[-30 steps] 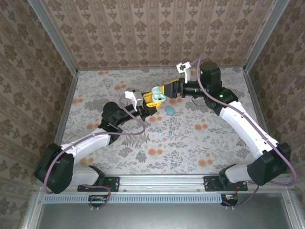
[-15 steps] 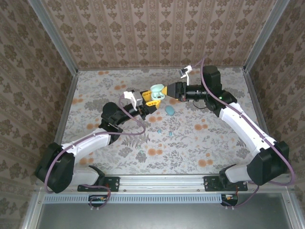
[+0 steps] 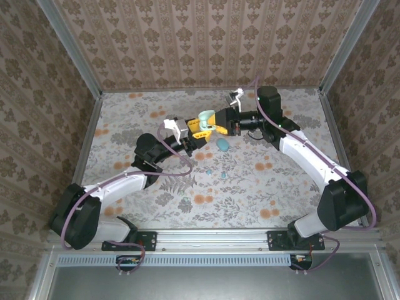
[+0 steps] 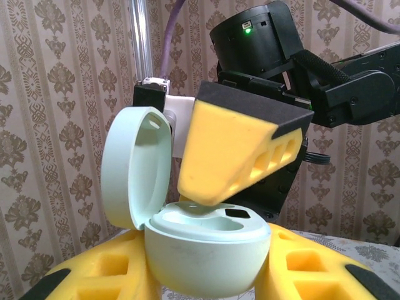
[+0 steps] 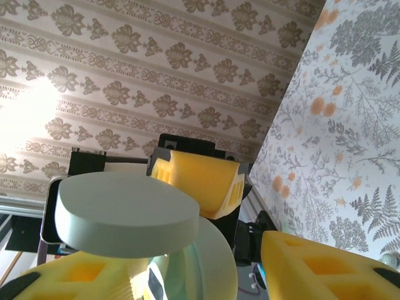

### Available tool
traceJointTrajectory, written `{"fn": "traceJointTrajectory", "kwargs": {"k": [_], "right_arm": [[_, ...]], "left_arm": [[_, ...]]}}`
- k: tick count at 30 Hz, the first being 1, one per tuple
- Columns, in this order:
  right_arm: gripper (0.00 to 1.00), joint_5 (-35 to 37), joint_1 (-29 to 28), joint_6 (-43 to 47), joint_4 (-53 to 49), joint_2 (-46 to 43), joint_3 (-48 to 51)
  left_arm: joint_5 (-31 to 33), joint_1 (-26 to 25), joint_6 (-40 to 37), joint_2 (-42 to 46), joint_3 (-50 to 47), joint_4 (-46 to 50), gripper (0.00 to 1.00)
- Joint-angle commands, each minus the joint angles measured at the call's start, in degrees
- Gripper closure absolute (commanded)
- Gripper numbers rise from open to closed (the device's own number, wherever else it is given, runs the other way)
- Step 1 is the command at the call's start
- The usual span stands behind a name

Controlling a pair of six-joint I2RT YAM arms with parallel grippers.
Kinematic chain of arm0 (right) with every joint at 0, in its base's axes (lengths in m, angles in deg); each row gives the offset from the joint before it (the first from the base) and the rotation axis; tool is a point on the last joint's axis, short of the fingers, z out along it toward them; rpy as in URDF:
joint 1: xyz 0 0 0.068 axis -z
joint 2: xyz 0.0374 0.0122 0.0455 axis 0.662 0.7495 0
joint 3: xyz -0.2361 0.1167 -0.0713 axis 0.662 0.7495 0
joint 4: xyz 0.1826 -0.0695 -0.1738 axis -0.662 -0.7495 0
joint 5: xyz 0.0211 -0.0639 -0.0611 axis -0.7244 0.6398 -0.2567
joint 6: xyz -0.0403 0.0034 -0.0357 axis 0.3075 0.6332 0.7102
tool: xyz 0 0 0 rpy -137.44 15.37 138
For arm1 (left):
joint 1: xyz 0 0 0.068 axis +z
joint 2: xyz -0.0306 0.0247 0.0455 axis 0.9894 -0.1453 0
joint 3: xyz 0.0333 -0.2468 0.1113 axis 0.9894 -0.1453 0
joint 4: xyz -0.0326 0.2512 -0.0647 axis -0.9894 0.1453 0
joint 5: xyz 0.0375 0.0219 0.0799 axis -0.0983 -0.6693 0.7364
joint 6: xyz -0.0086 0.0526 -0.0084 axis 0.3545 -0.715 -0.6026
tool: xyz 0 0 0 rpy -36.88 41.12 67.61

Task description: Insert wireless bluetooth earbuds into charging case

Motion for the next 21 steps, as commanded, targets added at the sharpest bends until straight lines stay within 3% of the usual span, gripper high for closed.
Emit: {"fn": "traceJointTrajectory", "kwargs": {"k": [1,8,21], "right_arm": [[0.52,-3.2,-0.6,-0.9,0.9,1.4,-0.5],[0.68,-2.3,-0.7,2.2,-2.6,1.2,-1.8],[0.71,3.5,-2.3,11.8,-14.9,0.8,-5.4]], "left_arm": [[0.1,-0.1,1.2,-0.7,2.4,-3.1,0.71],[1.1,-0.1,0.5,-0.5,2.2,-1.1,0.71],[1.7,-0.1,-0.2,-0.3,1.9,1.1,0.71]]}}
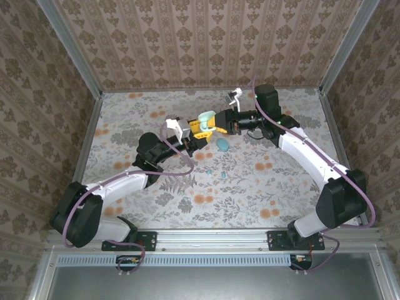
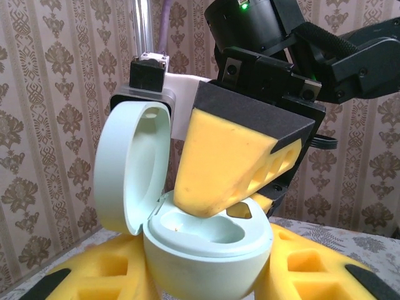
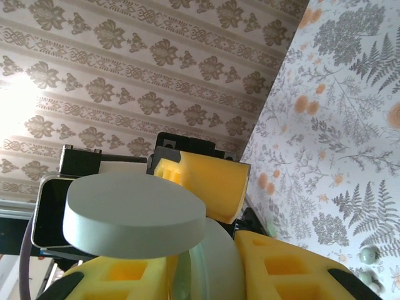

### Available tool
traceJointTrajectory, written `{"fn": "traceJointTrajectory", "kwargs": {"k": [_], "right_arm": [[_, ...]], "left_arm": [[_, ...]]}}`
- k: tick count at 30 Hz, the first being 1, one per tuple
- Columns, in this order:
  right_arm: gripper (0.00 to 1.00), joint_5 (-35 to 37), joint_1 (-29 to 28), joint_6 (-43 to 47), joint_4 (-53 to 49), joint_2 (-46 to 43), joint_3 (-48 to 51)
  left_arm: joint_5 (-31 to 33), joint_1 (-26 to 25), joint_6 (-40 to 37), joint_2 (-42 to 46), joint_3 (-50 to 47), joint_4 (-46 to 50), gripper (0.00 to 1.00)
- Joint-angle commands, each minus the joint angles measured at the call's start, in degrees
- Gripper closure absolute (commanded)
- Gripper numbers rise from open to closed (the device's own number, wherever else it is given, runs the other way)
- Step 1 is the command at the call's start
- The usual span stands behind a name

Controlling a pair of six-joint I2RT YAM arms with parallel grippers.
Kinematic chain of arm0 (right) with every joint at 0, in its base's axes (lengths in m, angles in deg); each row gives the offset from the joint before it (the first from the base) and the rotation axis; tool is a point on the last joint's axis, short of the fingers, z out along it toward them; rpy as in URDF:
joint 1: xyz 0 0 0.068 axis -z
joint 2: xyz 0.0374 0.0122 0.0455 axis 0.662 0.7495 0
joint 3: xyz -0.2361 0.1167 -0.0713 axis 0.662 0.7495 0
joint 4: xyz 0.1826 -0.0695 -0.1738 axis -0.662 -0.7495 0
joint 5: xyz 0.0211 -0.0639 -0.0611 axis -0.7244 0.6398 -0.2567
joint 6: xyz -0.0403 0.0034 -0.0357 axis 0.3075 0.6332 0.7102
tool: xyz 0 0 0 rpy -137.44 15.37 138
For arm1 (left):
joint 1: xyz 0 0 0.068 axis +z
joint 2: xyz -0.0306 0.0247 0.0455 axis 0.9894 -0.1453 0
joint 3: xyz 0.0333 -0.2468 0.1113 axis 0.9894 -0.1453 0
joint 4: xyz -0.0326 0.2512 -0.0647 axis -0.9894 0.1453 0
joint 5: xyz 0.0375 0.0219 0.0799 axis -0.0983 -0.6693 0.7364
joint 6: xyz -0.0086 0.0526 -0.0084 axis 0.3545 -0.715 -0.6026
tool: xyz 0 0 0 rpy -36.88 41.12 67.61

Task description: Insert wireless bluetooth earbuds into charging case

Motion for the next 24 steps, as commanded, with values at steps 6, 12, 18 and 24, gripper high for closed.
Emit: {"fn": "traceJointTrajectory", "kwargs": {"k": [6,12,18,24], "right_arm": [[0.72,1.5,-1.9,3.3,-4.5,0.1,-1.3],[0.72,0.8,-1.9,-0.6,0.9,0.2,0.6],[0.72,1.1,-1.8,-1.6,2.6,0.1,1.4],[0.72,1.2,-1.8,-1.7,2.7,0.3,1.5]], "left_arm": [[2.0,0.0,0.2,0.8,1.5,-1.4,0.65],[2.2,-0.1,0.7,0.8,1.7,-2.1,0.62],[2.3,-0.1,1.2,0.8,1.5,-2.4,0.61],[2.4,-0.1,1.5,0.8,1.5,-2.6,0.60]]}}
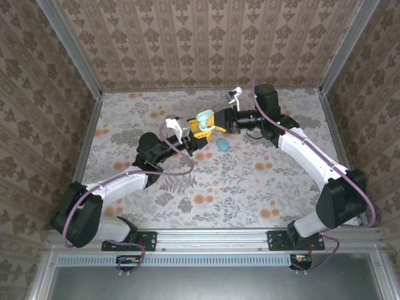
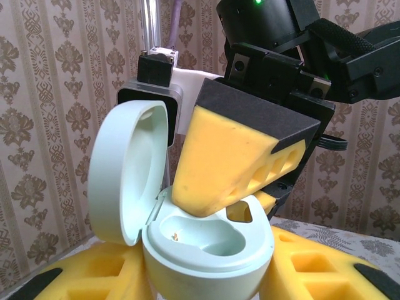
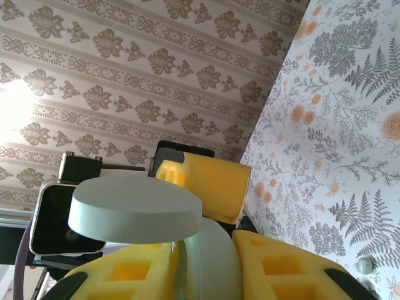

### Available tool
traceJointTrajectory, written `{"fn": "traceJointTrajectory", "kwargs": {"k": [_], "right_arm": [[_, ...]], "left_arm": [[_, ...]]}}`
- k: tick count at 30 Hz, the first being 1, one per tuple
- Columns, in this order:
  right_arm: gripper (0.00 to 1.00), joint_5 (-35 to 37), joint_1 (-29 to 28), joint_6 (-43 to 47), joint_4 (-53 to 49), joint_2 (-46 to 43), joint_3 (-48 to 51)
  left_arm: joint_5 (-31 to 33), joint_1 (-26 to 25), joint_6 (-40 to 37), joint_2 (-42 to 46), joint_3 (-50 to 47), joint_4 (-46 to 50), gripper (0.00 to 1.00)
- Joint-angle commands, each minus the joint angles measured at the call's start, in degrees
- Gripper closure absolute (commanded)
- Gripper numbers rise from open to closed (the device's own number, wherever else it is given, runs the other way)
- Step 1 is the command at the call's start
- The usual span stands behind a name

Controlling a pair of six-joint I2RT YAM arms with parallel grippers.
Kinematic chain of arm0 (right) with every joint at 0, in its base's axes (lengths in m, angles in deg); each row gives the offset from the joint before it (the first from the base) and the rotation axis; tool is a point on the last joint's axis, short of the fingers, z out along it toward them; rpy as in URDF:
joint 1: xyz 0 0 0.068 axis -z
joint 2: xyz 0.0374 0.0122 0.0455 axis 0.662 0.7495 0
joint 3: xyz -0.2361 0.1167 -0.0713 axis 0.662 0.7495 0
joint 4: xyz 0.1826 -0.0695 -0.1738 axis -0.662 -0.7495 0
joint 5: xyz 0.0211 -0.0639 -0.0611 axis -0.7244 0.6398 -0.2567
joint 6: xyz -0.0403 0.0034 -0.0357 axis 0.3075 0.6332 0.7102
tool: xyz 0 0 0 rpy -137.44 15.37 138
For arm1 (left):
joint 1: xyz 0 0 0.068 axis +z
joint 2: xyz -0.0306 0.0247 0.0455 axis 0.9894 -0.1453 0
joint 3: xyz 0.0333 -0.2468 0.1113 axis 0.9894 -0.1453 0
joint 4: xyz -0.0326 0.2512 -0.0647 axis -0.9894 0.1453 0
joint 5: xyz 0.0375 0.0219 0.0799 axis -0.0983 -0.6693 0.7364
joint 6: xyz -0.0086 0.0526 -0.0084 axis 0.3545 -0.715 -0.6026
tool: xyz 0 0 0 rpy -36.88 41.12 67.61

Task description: Insert wireless bluetooth earbuds into charging case

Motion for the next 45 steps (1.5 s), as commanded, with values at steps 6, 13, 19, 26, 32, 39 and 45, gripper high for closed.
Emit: {"fn": "traceJointTrajectory", "kwargs": {"k": [6,13,19,26,32,39,45], "right_arm": [[0.72,-0.5,-1.5,0.1,-0.3,0.3,1.4],[0.64,1.4,-1.3,1.1,-2.3,-0.4,0.2],[0.52,3.3,-0.2,1.1,-2.9,-1.9,-0.7],[0.43,5.3,1.3,1.3,-4.0,-4.5,-1.3],[0.40,7.5,2.9,3.6,-6.2,-8.9,-1.3],[0.45,18.6,4.2,14.4,-18.7,-12.3,0.6],[0.56,23.4,4.0,16.1,-26.2,-8.9,4.8]], "left_arm": [[1.5,-0.1,1.8,0.7,1.5,-2.7,0.69],[1.5,0.1,1.8,1.2,0.7,-2.4,0.74],[1.8,0.1,1.4,2.1,-0.2,-1.5,0.74],[2.3,0.3,0.8,3.3,-1.3,-0.7,0.74],[2.7,0.7,0.5,4.6,-2.6,0.2,0.74],[3.9,1.8,0.3,7.3,-5.5,1.1,0.74],[4.8,2.9,-0.4,12.0,-8.1,4.0,0.74]]}}
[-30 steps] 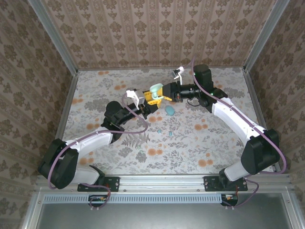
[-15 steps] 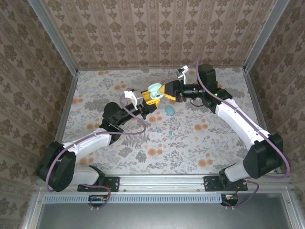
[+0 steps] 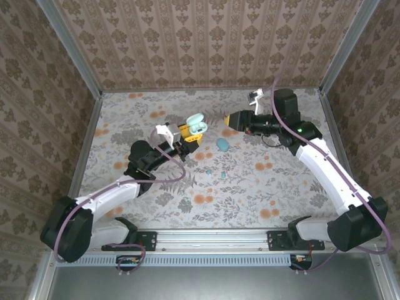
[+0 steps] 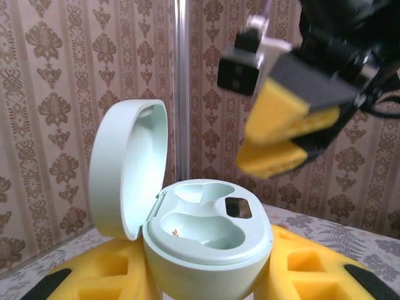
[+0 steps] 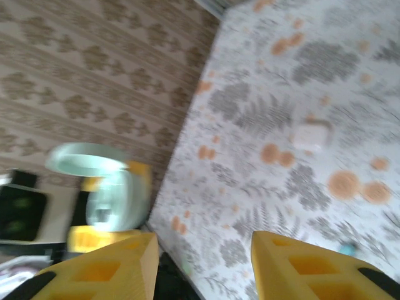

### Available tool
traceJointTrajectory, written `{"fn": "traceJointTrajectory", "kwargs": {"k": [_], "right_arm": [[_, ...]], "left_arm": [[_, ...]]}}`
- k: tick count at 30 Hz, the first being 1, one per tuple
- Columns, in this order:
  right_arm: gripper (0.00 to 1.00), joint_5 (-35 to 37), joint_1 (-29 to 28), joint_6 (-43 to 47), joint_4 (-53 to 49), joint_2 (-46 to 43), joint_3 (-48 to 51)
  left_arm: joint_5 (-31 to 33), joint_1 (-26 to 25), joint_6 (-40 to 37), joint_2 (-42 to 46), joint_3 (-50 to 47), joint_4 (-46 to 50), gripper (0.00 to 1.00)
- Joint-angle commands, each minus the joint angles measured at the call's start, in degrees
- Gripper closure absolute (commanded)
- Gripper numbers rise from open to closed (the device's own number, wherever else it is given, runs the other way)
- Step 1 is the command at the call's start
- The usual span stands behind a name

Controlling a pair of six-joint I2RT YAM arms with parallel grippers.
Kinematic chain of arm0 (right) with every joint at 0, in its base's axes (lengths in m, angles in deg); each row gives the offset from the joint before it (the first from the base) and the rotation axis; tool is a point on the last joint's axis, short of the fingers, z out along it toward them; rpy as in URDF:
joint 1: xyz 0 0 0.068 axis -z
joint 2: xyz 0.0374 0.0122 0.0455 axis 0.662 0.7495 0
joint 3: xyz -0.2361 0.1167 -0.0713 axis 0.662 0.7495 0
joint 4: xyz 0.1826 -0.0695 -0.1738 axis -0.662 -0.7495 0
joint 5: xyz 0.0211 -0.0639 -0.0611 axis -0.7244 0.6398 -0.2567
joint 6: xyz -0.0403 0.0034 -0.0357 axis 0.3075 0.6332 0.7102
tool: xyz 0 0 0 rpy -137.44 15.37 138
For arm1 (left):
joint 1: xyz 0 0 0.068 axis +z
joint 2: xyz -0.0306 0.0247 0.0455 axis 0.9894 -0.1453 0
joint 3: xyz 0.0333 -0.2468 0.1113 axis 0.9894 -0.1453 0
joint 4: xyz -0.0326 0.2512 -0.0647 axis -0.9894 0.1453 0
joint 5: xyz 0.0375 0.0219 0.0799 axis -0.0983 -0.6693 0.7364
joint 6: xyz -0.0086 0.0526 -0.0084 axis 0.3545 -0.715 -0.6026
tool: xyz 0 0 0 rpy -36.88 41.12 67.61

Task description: Insert wireless bluetooth earbuds into charging case

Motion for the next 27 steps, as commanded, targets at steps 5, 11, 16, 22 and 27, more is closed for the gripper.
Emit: {"fn": "traceJointTrajectory", "kwargs": {"k": [5,11,16,22,27], "right_arm": [[0.58,3.9,-5.1,0.7,-6.1,5.8,7.1],[0.60,10.7,-16.1,1.7,-0.6,10.0,11.1],[0.61,15.1,-22.9,2.8,-1.4,17.7,7.3],[0.61,14.4,-29.6,5.5,-5.0,27.8,0.4],[0.63,15.9,-33.4,10.4,-9.5,33.8,-4.8]], "left_arm": [[1.5,3.1,-2.5,8.5,-2.1,8.3,0.74],[-1.7,11.9,0.1,13.7,-5.0,10.2,0.74],[-2.5,18.9,2.4,19.3,-8.3,11.5,0.74],[-1.6,23.6,2.0,28.5,-10.1,18.2,0.74],[-0.9,25.5,1.4,34.4,-10.9,23.9,0.73]]}}
